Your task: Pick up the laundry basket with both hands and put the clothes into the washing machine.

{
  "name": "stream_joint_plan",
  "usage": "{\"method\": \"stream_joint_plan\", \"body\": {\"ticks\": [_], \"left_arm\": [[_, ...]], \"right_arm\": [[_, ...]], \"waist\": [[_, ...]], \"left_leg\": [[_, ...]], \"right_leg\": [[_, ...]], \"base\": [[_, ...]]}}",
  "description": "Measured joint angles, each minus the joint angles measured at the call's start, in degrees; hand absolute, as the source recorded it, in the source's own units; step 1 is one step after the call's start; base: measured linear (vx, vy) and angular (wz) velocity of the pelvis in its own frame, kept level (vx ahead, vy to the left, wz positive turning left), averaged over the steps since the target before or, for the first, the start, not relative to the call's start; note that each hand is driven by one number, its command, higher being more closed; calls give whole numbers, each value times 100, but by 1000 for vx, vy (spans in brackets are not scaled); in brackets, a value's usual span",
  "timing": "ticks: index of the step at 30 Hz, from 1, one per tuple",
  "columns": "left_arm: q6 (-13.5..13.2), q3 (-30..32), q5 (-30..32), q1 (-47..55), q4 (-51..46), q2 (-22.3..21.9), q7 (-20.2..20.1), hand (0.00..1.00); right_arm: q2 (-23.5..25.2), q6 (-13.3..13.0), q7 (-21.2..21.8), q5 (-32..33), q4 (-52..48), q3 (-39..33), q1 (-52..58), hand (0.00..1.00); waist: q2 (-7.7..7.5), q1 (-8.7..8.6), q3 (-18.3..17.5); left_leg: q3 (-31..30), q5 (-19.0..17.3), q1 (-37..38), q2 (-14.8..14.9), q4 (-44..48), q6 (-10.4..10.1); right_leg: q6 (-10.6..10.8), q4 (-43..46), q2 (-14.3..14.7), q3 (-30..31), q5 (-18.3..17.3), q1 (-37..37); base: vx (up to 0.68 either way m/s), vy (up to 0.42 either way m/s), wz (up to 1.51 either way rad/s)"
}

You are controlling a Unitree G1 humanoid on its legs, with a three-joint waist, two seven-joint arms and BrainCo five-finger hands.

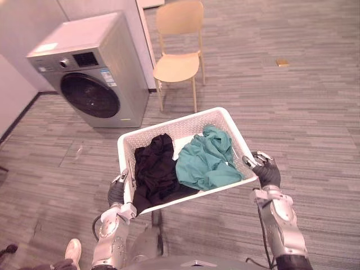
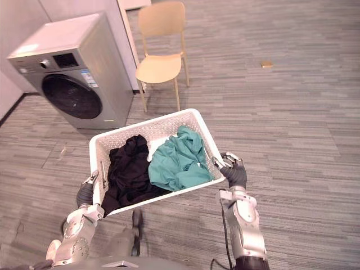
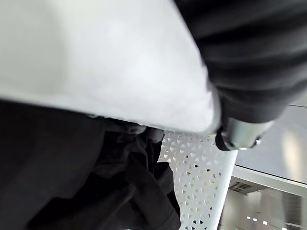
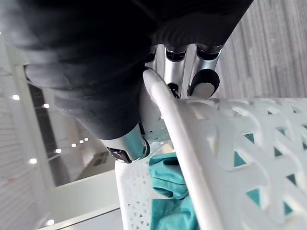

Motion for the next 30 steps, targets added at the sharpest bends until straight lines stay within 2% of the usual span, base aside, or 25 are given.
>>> {"method": "stream_joint_plan", "body": {"ticks": [1,2,3,4,5,6,7,9,10,11,12,13,15,16,17,18,19,20,21,22,23,24,25,28,30], "left_arm": [[21,9,8,136,6,4,-1,100],[21,0,11,204,5,22,-2,100],[15,-23,12,319,0,46,-5,100],[15,-13,12,273,68,200,0,100],[35,-72,31,130,104,406,2,100],[40,-141,46,59,103,441,10,100],[41,-123,48,54,104,440,27,100],[40,-111,126,-61,105,514,61,100],[21,-116,128,-128,106,549,62,100],[0,-157,137,-315,132,664,58,100],[2,-173,140,-546,196,744,46,100],[5,-179,140,-669,229,745,45,100],[-5,-206,140,-799,226,765,26,100],[-41,-211,141,-839,229,813,-8,100],[-46,-216,142,-850,237,776,-14,100],[-34,-238,168,-849,239,664,-12,100],[-28,-258,168,-847,251,575,-7,100],[-21,-294,161,-824,255,452,-6,100],[-17,-314,155,-802,258,419,-7,100],[-12,-309,110,-745,258,390,-6,100],[-9,-305,109,-667,255,381,-6,100],[-10,-298,106,-610,240,377,-6,100],[-29,-261,52,-469,227,354,-6,100],[-31,-257,0,-420,199,301,-6,100],[-96,-248,-2,-341,-20,249,-6,100]], "right_arm": [[16,20,29,-3,-11,13,105,100],[46,20,34,-19,-49,21,206,100],[94,19,42,-98,-42,26,327,100],[322,22,44,-156,100,20,331,100],[489,35,43,-195,234,-43,332,100],[584,36,43,-226,348,-130,262,100],[589,36,43,-229,421,-130,192,100],[601,31,43,-226,503,-91,231,100],[601,25,44,-223,498,-93,244,100],[608,20,44,-218,433,-100,263,100],[647,20,42,-209,220,-156,341,100],[700,19,42,-204,61,-233,410,100],[845,-40,21,-159,-467,-325,655,100],[876,-115,20,-157,-627,-324,743,100],[864,-130,17,-154,-704,-348,759,100],[901,-114,4,-152,-725,-444,744,100],[898,-109,-9,-124,-727,-504,726,100],[888,-104,-14,-92,-729,-610,705,100],[881,-94,-15,-52,-731,-632,703,100],[879,-78,-16,27,-754,-626,694,100],[881,-77,-21,64,-772,-603,713,100],[880,-74,-33,69,-781,-563,712,100],[788,-71,-54,72,-935,-450,715,100],[647,-70,-139,64,-1121,-375,708,100],[586,-76,-231,56,-1139,-366,606,100]], "waist": [[1,3,-98],[5,21,-230],[15,42,-448],[-369,-69,-571],[-675,-145,-562],[-753,-255,-512],[-730,-273,-471],[-510,-355,-352],[-441,-401,-324],[-359,-537,-268],[-328,-644,-193],[-326,-660,-136],[-405,-716,-180],[-497,-803,-178],[-587,-869,-229],[-574,-897,-231],[-521,-901,-207],[-387,-902,-132],[-339,-913,-105],[-256,-886,-38],[-206,-780,-11],[-204,-718,-8],[-217,-588,37],[-187,-453,29],[-194,-443,29]], "left_leg": [[549,519,18,-163,-30,293],[726,832,30,-240,-51,457],[742,1598,121,-345,-95,971],[849,1458,159,-689,60,1084],[648,1123,386,-1082,141,1212],[566,918,790,-1284,-16,1327],[571,786,1017,-1324,-63,1342],[409,281,2029,-1259,-304,1386],[346,195,2274,-1203,-403,1386],[186,33,2632,-1111,-519,1407],[31,-165,2933,-1043,-559,1389],[-24,-309,3136,-1000,-560,1357],[-200,-825,3637,-973,-446,1169],[-360,-1001,3815,-1043,-420,1100],[-537,-1198,4026,-990,-387,1025],[-654,-1269,4068,-955,-116,972],[-688,-1279,4025,-906,194,955],[-746,-1214,3689,-799,1126,834],[-743,-1098,3468,-747,1706,641],[-707,-580,2963,-584,3097,208],[-521,5,2556,-291,4332,51],[-412,94,2423,-137,4779,101],[-111,21,2074,252,5503,229],[422,-249,1819,589,5054,483],[456,-463,1731,449,3162,563]], "right_leg": [[232,388,-54,197,-157,254],[400,777,-5,263,-271,234],[658,1496,95,311,-414,152],[917,2109,-58,316,-446,22],[2110,3248,-146,290,174,-351],[2058,4128,-159,139,610,-717],[1932,4462,-168,-4,506,-909],[819,5133,-138,-827,-259,-1834],[621,5081,-45,-977,-427,-2163],[537,4698,194,-1003,-579,-2742],[598,3979,342,-960,-517,-3167],[636,3460,370,-973,-372,-3337],[815,1137,277,-910,657,-3620],[887,731,174,-787,1035,-3678],[840,882,174,-805,1696,-3654],[562,1149,160,-941,2122,-3628],[495,1254,121,-1060,2114,-3597],[353,1336,84,-1259,1947,-3415],[302,1352,83,-1317,1853,-3293],[200,1277,90,-1418,1684,-2961],[102,1152,156,-1480,1539,-2567],[64,1073,182,-1472,1471,-2380],[-1,855,202,-1339,1198,-1903],[-71,684,102,-1113,1028,-1538],[-146,752,-126,-995,864,-1441]], "base": [[734,291,-64],[1009,420,-65],[626,264,-26],[962,328,12],[813,202,48],[783,177,32],[854,254,-1],[809,247,-17],[606,121,10],[561,41,42],[555,7,51],[591,-49,37],[739,-96,40],[744,-115,76],[788,-123,90],[601,-106,77],[817,-167,82],[504,-121,59],[627,-169,61],[567,-184,30],[666,-224,11],[687,-233,-21],[460,-142,-28],[364,-51,-26],[360,34,-28]]}}
